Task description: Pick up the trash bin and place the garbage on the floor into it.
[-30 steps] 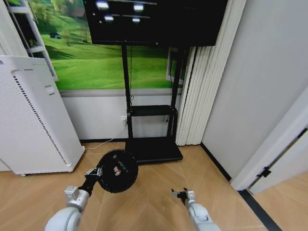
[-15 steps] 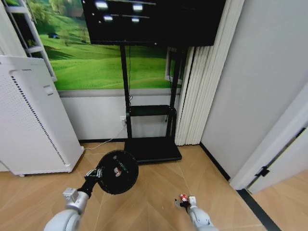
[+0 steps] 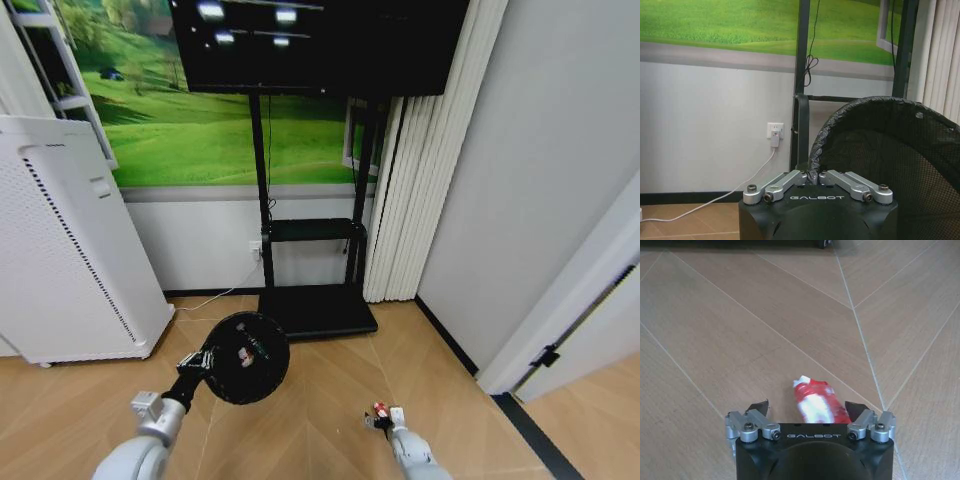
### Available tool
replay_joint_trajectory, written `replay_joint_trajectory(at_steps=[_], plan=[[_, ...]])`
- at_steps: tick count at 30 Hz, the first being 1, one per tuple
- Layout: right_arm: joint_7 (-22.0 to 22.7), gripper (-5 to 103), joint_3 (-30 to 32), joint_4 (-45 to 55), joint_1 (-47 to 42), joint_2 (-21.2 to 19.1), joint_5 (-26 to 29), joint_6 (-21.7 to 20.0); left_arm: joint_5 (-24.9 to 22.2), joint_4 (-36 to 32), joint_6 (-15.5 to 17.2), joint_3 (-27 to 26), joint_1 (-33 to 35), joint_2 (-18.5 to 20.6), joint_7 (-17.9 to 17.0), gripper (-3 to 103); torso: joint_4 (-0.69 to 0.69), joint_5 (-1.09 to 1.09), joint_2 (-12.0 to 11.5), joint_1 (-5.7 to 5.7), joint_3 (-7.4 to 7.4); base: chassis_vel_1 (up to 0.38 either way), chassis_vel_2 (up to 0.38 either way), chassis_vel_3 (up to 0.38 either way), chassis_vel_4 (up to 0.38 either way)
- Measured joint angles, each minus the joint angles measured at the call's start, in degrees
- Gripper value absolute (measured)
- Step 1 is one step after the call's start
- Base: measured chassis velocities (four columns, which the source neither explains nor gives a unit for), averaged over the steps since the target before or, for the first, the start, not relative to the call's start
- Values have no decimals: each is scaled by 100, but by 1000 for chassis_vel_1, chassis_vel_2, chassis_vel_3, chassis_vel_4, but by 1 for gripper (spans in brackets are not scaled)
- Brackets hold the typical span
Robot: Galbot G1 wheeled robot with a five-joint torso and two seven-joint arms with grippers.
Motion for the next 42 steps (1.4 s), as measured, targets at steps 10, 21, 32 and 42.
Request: replay_joint_trajectory(at_steps=[10, 21, 32, 42], plan=[[16, 56, -3, -344, 131, -33, -9, 194, -8, 5, 6, 45, -67, 24, 4, 3, 0, -1, 0, 0, 0, 0, 0, 0, 0], [171, 40, 8, -222, 34, -12, -48, 349, -11, 2, 21, 38, -81, 29, -15, 3, 0, 2, 1, 0, 0, 0, 0, 0, 0], [169, 38, 363, 921, -341, -24, 231, 250, 9, 206, 20, 8, -139, -53, -98, 3, 0, 0, 2, 0, 0, 0, 0, 0, 0], [141, 33, 493, 4939, -1232, 20, 1658, -361, 59, 1969, -86, 647, -1060, -259, -301, 3, 1, -1, 0, 0, 0, 0, 0, 0, 0]])
